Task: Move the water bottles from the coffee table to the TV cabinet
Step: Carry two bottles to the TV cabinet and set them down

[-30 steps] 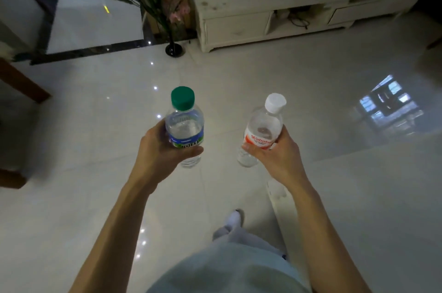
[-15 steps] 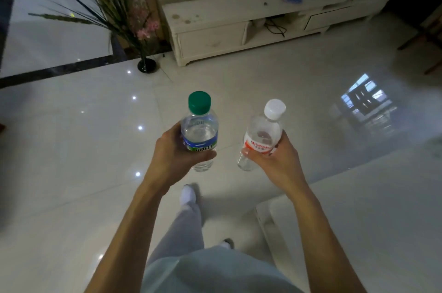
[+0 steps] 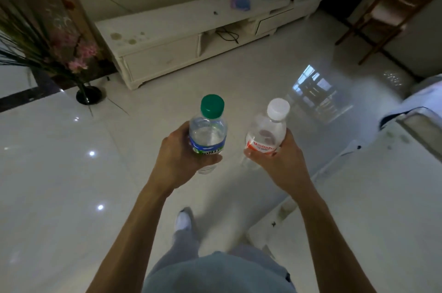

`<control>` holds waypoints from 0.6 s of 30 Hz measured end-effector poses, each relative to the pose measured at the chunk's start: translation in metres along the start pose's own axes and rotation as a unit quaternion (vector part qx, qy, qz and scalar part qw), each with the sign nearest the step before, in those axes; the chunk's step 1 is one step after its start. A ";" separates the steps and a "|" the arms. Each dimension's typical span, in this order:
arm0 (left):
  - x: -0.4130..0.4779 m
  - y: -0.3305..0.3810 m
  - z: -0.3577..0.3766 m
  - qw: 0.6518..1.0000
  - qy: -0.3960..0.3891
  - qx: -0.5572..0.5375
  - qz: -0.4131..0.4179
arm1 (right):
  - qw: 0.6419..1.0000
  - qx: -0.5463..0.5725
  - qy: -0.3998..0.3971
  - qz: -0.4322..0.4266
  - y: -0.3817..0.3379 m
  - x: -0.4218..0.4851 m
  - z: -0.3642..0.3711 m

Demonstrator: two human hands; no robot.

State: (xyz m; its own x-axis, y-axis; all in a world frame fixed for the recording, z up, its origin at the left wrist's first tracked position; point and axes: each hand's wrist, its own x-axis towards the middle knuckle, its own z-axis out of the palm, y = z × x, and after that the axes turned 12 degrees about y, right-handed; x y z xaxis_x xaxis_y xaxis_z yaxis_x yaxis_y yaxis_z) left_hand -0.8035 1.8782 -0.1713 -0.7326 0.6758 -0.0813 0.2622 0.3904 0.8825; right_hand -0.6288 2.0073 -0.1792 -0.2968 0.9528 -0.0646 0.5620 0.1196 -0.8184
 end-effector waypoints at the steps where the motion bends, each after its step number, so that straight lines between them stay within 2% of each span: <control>1: 0.014 0.001 -0.001 1.000 -0.001 0.001 0.004 | 1.000 0.003 0.010 0.002 -0.005 0.008 0.004; 12: 0.126 0.026 0.011 0.999 -0.042 0.014 0.032 | 0.998 -0.019 0.054 0.021 -0.012 0.096 0.024; 18: 0.186 0.047 0.041 0.998 -0.051 0.025 0.034 | 0.998 0.016 0.062 0.015 -0.016 0.174 0.028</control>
State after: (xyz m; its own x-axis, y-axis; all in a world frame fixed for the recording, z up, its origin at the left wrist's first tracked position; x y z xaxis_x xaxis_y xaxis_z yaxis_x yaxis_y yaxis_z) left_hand -0.9019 2.0482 -0.1634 -0.6445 0.7614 -0.0705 0.3426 0.3699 0.8636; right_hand -0.7111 2.1635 -0.1935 -0.1802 0.9834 -0.0197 0.5438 0.0829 -0.8351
